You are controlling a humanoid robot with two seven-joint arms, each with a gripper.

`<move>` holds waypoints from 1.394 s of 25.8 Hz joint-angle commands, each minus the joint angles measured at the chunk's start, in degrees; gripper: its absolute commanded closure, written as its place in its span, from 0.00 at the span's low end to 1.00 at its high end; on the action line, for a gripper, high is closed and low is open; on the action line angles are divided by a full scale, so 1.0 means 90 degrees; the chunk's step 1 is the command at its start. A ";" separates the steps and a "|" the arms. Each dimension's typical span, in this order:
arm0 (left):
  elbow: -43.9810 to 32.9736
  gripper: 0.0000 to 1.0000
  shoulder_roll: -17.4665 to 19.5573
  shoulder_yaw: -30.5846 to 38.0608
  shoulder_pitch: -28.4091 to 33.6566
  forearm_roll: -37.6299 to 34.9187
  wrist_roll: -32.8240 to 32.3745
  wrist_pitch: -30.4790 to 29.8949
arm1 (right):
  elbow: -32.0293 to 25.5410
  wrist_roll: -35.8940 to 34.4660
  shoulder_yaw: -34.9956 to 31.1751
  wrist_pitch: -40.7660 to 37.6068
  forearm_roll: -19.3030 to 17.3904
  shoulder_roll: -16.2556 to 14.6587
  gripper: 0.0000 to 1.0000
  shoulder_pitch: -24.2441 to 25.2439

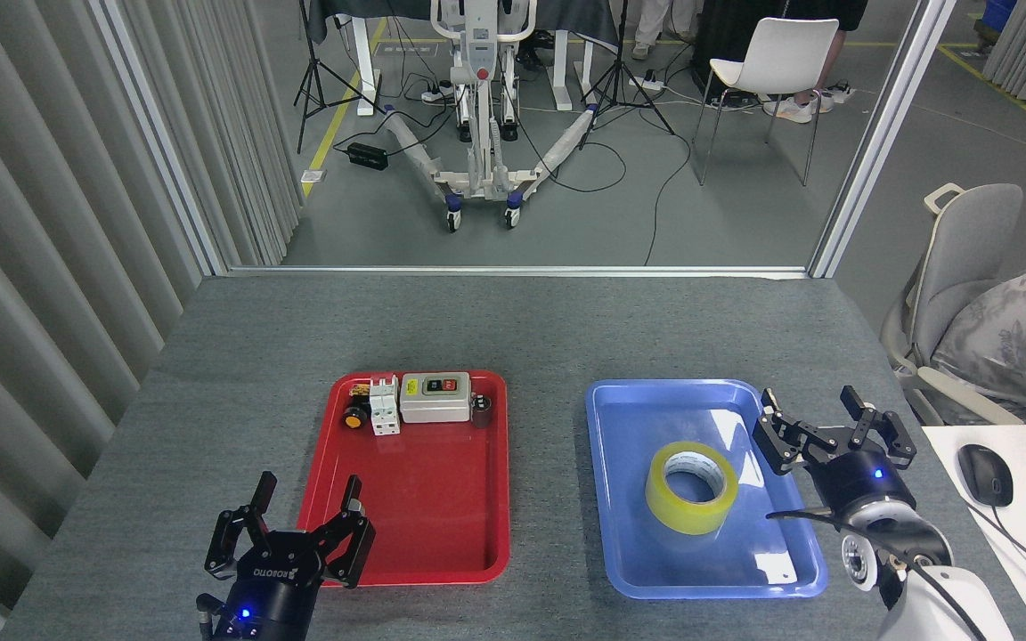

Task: Place and move tape with both arms

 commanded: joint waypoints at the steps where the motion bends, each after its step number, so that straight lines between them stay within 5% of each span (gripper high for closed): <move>1: -0.0023 0.01 -0.0024 -0.0020 0.0035 0.0004 0.0000 -0.0009 | -0.1107 -0.0633 -0.0331 0.0202 0.0434 0.0142 0.00 0.0865; 7: 0.0055 0.01 0.0005 -0.0020 -0.0024 0.0004 0.0000 -0.0009 | -0.2044 -0.0418 -0.0848 0.0232 0.0434 0.0543 0.00 0.1949; 16: 0.0231 0.01 0.0074 -0.0020 -0.0004 -0.0006 0.0010 -0.0009 | -0.2865 -0.0262 -0.1327 0.0232 0.0385 0.0582 0.00 0.3180; 36: 0.0240 0.01 0.0064 -0.0020 -0.0004 0.0004 0.0010 0.0001 | -0.2874 -0.0662 -0.0927 -0.0335 0.0375 0.0279 0.00 0.3180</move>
